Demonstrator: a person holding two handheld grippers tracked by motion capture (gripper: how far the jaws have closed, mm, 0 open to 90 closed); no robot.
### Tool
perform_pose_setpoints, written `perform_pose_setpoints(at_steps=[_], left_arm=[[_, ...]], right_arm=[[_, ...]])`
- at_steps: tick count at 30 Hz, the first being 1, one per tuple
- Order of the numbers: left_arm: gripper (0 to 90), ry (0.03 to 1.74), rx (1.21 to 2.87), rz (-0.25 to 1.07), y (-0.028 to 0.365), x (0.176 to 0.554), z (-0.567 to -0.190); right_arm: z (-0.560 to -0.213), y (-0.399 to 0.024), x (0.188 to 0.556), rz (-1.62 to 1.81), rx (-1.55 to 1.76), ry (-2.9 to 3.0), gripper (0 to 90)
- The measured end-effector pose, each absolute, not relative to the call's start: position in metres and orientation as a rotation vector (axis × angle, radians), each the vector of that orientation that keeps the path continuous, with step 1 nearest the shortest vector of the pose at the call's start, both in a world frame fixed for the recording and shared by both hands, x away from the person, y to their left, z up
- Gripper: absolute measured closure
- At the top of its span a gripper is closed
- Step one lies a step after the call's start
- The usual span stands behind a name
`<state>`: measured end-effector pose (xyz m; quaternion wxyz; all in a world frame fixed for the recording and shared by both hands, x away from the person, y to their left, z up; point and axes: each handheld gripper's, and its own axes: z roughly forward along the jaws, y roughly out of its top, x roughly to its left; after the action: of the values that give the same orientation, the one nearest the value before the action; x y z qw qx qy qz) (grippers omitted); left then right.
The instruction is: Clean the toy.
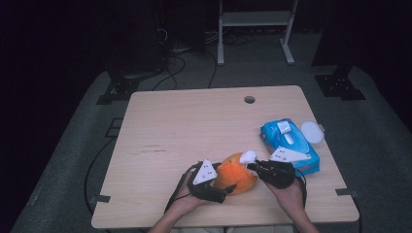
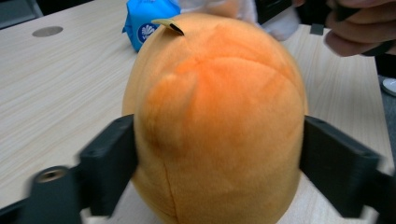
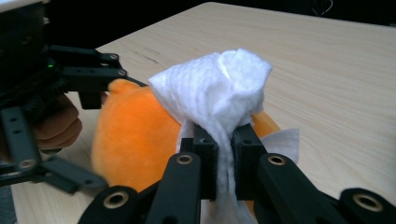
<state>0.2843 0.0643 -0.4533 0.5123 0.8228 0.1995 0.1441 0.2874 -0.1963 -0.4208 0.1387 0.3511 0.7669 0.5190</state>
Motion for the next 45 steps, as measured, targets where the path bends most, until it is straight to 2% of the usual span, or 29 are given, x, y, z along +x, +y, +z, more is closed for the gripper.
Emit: perform_pose_setpoints(at_steps=[3,8,9,12,14,17,19,24,28,31,34,36,37,39,41,43,45], left_arm=[[26.2,0.484,1.985,0.378,0.063,0.282,-0.449],[28.0,0.499,1.965,0.383,0.062,0.28,-0.448],[27.8,0.5,1.958,0.379,0.062,0.281,-0.448],[18.0,0.515,1.937,0.361,0.063,0.284,-0.451],[16.5,0.523,1.932,0.345,0.063,0.286,-0.453],[25.9,0.539,1.93,0.369,0.063,0.286,-0.449],[28.6,0.552,1.923,0.382,0.06,0.284,-0.445],[31.0,0.518,1.934,0.427,0.056,0.279,-0.445],[32.0,0.472,1.949,0.452,0.055,0.276,-0.446],[27.5,0.438,1.959,0.427,0.053,0.273,-0.449],[17.2,0.498,1.929,0.356,0.055,0.278,-0.449],[14.6,0.55,1.906,0.301,0.057,0.282,-0.448],[17.2,0.548,1.903,0.297,0.058,0.283,-0.449],[30.0,0.508,1.899,0.38,0.061,0.28,-0.447],[36.8,0.471,1.893,0.431,0.061,0.279,-0.443],[38.0,0.43,1.911,0.473,0.061,0.278,-0.441],[35.0,0.447,1.911,0.432,0.062,0.28,-0.443]], right_arm=[[-0.411,-0.182,0.275,1.496,0.919,2.224,82.2],[-0.404,-0.166,0.265,1.49,0.795,2.259,82.3],[-0.405,-0.169,0.268,1.495,0.816,2.249,82.3],[-0.409,-0.186,0.279,1.476,0.914,2.213,82.3],[-0.413,-0.194,0.282,1.476,0.965,2.205,82.2],[-0.411,-0.19,0.278,1.486,0.941,2.209,82.2],[-0.407,-0.177,0.271,1.508,0.868,2.23,82.1],[-0.403,-0.152,0.26,1.481,0.752,2.294,82.3],[-0.401,-0.169,0.268,1.479,0.832,2.232,82.3],[-0.404,-0.187,0.274,1.448,0.906,2.202,82.2],[-0.41,-0.195,0.278,1.463,0.956,2.223,82.0],[-0.411,-0.193,0.278,1.465,0.949,2.234,82.0],[-0.411,-0.191,0.276,1.465,0.943,2.244,82.0],[-0.407,-0.186,0.274,1.482,0.919,2.249,82.0],[-0.404,-0.186,0.274,1.484,0.911,2.235,82.0],[-0.403,-0.191,0.276,1.495,0.935,2.21,82.0],[-0.408,-0.195,0.279,1.489,0.962,2.216,81.9]])
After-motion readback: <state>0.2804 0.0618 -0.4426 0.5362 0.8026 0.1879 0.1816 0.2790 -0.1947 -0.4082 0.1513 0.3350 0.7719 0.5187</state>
